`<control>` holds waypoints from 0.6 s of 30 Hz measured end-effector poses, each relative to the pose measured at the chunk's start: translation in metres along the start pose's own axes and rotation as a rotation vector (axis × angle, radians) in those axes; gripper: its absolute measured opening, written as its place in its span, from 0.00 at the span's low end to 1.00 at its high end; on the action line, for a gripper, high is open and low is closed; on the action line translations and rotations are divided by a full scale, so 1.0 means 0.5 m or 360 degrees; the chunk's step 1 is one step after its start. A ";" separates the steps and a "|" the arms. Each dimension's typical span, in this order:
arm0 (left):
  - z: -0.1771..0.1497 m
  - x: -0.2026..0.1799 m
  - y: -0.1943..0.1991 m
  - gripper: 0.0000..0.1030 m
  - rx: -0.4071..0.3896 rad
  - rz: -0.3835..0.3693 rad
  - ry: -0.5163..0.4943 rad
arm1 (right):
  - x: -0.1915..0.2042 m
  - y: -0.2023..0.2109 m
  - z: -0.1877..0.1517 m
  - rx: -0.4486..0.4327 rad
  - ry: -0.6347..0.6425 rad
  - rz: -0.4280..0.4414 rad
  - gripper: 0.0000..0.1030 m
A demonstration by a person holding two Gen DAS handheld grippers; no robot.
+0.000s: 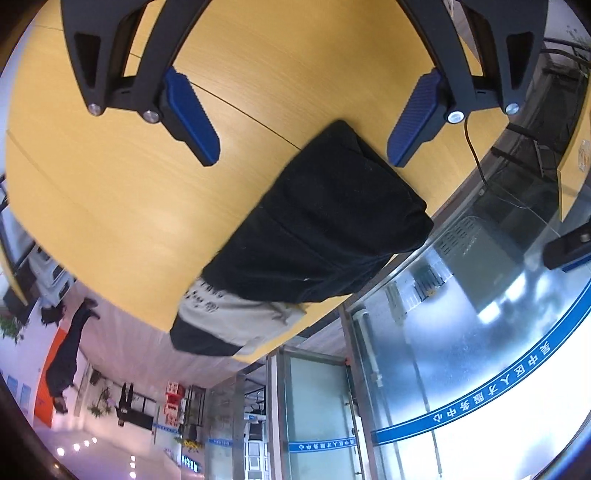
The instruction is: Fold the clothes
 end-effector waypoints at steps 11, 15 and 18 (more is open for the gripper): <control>-0.060 -0.144 0.076 1.00 0.0021 0.0067 0.0075 | -0.040 0.087 -0.068 0.0106 0.0123 -0.0141 0.93; -0.052 -0.143 0.083 1.00 -0.0010 0.0169 0.0071 | -0.050 0.095 -0.063 0.0130 0.0097 -0.0200 0.93; -0.043 -0.125 0.086 1.00 -0.0020 0.0206 0.0080 | -0.038 0.095 -0.050 0.0129 0.0113 -0.0224 0.93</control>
Point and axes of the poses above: each gripper's, at about its wrist camera, not at the fingertips, and y roughly against the way its jaws point, x to its left, z to its top, the point moved 5 cm from there along -y, roughly the way its jaws point, and after that the axes turned 11 degrees about -z, right-handed, at the moved point
